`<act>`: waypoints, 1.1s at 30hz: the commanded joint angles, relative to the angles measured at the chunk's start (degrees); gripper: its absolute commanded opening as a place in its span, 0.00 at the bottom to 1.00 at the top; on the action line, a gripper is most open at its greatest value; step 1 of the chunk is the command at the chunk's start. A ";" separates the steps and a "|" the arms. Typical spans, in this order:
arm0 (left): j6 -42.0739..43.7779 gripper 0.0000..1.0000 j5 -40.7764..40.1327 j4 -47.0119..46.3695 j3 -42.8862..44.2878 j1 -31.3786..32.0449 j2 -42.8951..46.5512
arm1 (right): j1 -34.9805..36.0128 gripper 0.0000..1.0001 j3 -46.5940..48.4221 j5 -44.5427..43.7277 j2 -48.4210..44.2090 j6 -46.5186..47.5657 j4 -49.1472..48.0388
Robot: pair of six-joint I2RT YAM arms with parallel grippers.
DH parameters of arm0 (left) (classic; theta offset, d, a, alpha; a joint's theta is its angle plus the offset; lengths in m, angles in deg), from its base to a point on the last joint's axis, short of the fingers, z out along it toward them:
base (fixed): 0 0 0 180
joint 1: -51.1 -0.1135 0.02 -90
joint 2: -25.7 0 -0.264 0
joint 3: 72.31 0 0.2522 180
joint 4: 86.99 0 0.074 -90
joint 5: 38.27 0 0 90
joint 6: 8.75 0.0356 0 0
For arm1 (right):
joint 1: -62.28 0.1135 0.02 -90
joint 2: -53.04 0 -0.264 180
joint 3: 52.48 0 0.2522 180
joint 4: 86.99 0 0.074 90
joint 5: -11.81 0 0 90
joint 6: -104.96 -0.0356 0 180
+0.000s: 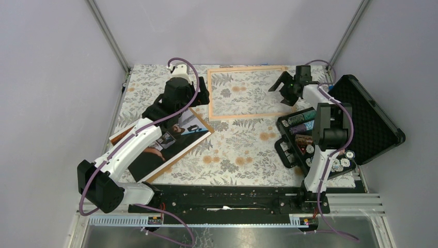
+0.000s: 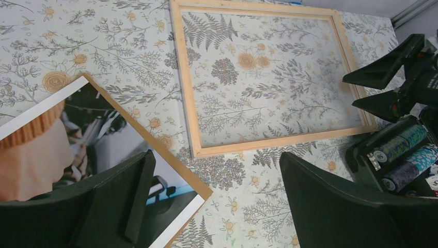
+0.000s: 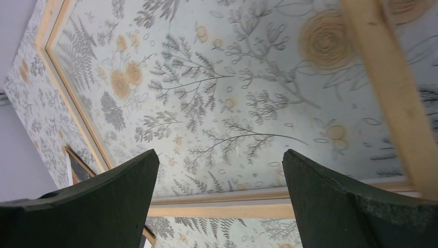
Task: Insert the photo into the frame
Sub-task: Place the photo frame item in the photo frame.
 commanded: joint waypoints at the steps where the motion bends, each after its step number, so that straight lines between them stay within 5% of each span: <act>1: 0.34 0.99 0.38 -1.95 2.32 0.24 1.58 | -1.77 0.98 -0.30 -1.84 -4.27 3.19 1.90; 14: 0.22 0.99 0.80 -2.02 2.30 0.24 1.34 | -2.27 1.00 -2.72 -1.23 -1.87 1.79 2.13; 28: 0.45 0.99 0.56 -2.24 2.14 0.24 0.93 | -1.17 1.00 5.62 3.73 5.37 0.44 1.71; 33: 0.56 0.99 0.27 -2.34 2.08 0.24 0.47 | -2.29 1.00 9.38 -4.50 3.70 5.79 7.52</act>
